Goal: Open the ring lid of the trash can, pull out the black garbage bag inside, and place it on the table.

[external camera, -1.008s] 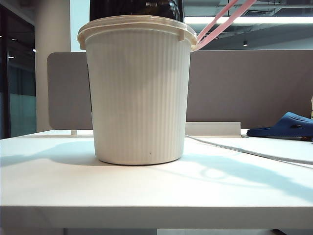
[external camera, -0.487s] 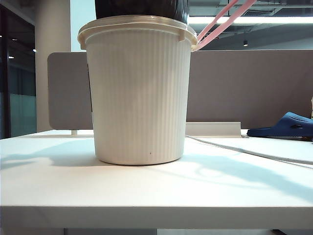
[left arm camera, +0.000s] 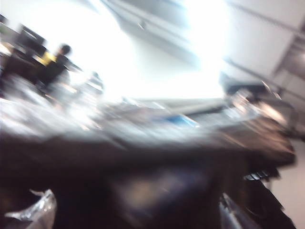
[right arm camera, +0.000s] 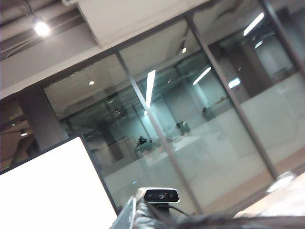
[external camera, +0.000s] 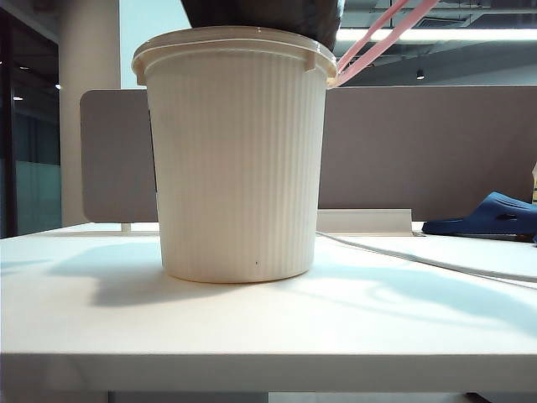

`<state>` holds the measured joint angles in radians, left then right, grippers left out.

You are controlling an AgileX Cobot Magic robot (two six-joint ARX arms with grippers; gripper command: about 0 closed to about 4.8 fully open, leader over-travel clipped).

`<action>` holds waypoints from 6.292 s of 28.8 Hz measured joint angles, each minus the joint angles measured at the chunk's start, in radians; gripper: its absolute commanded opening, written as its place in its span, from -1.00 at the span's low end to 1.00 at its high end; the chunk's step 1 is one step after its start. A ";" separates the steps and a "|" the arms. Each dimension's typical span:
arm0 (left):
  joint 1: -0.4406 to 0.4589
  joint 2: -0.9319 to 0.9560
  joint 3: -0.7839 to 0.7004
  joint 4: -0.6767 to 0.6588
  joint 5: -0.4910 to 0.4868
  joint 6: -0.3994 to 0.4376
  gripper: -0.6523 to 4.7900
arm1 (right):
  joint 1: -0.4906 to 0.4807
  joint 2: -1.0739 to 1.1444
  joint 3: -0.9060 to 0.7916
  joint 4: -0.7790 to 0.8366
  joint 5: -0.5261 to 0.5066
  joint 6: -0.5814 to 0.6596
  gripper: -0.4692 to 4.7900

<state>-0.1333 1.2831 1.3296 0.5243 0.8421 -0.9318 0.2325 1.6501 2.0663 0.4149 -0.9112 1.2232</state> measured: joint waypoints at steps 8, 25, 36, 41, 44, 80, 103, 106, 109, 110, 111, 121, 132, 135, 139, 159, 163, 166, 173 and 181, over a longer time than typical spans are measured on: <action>-0.013 0.002 0.000 -0.073 0.031 0.046 0.87 | -0.107 -0.001 0.146 -0.033 -0.130 0.014 -0.82; -0.005 -0.011 0.000 -0.109 0.071 0.056 0.87 | -0.344 -0.018 0.337 -0.040 -0.155 0.073 -0.83; -0.008 -0.015 -0.001 -0.126 0.099 0.056 0.87 | -0.523 -0.076 0.337 -0.048 -0.195 0.067 -0.83; -0.011 -0.016 -0.001 -0.133 0.109 0.056 0.87 | -0.608 -0.101 0.337 -0.165 -0.203 0.013 -0.83; -0.037 -0.018 -0.001 -0.132 0.119 0.056 0.87 | -0.649 -0.119 0.336 -0.226 -0.207 -0.015 -0.83; -0.130 -0.051 -0.001 -0.171 0.150 0.057 0.87 | -0.743 -0.297 0.336 -1.047 -0.076 -0.671 -0.83; -0.164 -0.064 -0.001 -0.188 0.169 0.061 0.84 | -0.734 -0.433 0.337 -1.305 0.132 -0.903 -0.83; -0.164 -0.064 -0.001 -0.190 0.169 0.061 0.84 | -0.734 -0.445 0.337 -1.352 0.183 -0.943 -0.82; -0.164 -0.064 -0.001 -0.190 0.169 0.061 0.84 | -0.734 -0.455 0.336 -1.383 0.221 -0.966 -0.83; -0.164 -0.064 -0.001 -0.190 0.169 0.061 0.84 | -0.734 -0.456 0.337 -1.386 0.229 -0.968 -0.83; -0.164 -0.064 -0.001 -0.190 0.169 0.061 0.84 | -0.734 -0.460 0.336 -1.386 0.237 -0.970 -0.82; -0.164 -0.064 -0.001 -0.190 0.169 0.060 0.84 | -0.735 -0.515 0.339 -1.435 0.509 -1.040 -0.83; -0.164 -0.067 -0.001 -0.201 0.177 0.060 0.84 | -0.732 -0.504 0.335 -1.512 0.576 -1.049 -0.82; -0.164 -0.072 -0.001 -0.207 0.178 0.060 0.84 | -0.721 -0.502 0.335 -1.513 0.587 -1.049 -0.82; -0.164 -0.079 -0.001 -0.207 0.178 0.060 0.84 | -0.719 -0.504 0.335 -1.513 0.595 -1.050 -0.82; -0.164 -0.108 -0.001 -0.216 0.185 0.060 0.84 | -0.670 -0.538 0.158 -1.444 0.621 -1.083 -0.83; -0.164 -0.117 -0.001 -0.220 0.187 0.061 0.84 | -0.661 -0.562 0.081 -1.374 0.621 -1.087 -0.83; -0.164 -0.126 -0.001 -0.231 0.188 0.060 0.84 | -0.661 -0.589 -0.019 -1.326 0.621 -1.088 -0.83; -0.164 -0.165 -0.001 -0.232 0.197 0.060 0.84 | -0.661 -0.661 -0.277 -1.154 0.620 -1.069 -0.83; -0.164 -0.185 -0.001 -0.238 0.210 0.063 0.84 | -0.660 -0.668 -0.396 -0.987 0.596 -1.059 -0.83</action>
<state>-0.2977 1.0985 1.3285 0.2859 1.0523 -0.8688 -0.4274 0.9817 1.6707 -0.5720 -0.3153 0.1646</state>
